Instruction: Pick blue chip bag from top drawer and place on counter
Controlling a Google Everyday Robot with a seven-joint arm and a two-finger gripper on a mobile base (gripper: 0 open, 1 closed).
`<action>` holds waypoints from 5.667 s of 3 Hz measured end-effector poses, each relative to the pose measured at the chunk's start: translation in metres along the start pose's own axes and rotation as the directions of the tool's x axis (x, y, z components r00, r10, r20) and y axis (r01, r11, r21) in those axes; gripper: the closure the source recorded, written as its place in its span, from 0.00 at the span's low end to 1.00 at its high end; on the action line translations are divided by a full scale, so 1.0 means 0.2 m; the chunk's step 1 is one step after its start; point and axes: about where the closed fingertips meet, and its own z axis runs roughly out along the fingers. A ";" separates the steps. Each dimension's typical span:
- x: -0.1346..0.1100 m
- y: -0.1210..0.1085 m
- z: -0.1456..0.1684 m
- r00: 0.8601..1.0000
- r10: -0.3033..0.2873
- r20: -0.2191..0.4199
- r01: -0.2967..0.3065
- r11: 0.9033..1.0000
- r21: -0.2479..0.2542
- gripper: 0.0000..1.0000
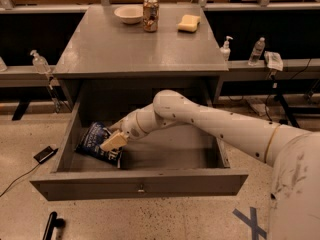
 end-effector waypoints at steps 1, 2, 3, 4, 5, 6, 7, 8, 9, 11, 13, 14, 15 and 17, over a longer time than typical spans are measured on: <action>-0.02 0.02 0.01 1.000 0.001 0.014 0.000 0.999 -0.038 0.64; -0.16 0.07 -0.06 0.990 -0.024 0.136 0.041 0.991 -0.129 0.95; -0.36 0.16 -0.20 0.954 -0.077 0.289 0.140 0.969 -0.202 1.00; -0.57 0.26 -0.40 0.904 -0.159 0.398 0.260 0.942 -0.213 1.00; -0.77 0.28 -0.56 0.874 -0.239 0.422 0.334 0.928 -0.166 1.00; -1.05 0.24 -0.72 0.860 -0.317 0.400 0.383 0.919 -0.094 1.00; -1.26 0.16 -0.84 0.856 -0.325 0.403 0.373 0.927 -0.045 1.00; -1.39 0.10 -0.96 0.860 -0.311 0.403 0.329 0.944 0.026 1.00; -1.44 -0.03 -1.00 0.870 -0.266 0.415 0.229 0.964 0.138 1.00; -1.37 -0.17 -0.97 0.893 -0.239 0.381 0.160 0.960 0.229 1.00; -1.35 -0.46 -1.05 0.904 -0.253 0.344 0.137 0.935 0.327 1.00; -1.29 -0.62 -1.03 0.930 -0.211 0.301 0.086 0.921 0.380 1.00; -1.24 -0.79 -0.99 0.935 -0.184 0.304 0.050 0.916 0.398 0.98; -1.22 -0.88 -0.96 0.940 -0.168 0.296 0.031 0.908 0.418 0.52</action>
Offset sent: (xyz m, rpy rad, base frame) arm -0.0184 0.0148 0.0811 0.3063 -0.0158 0.2135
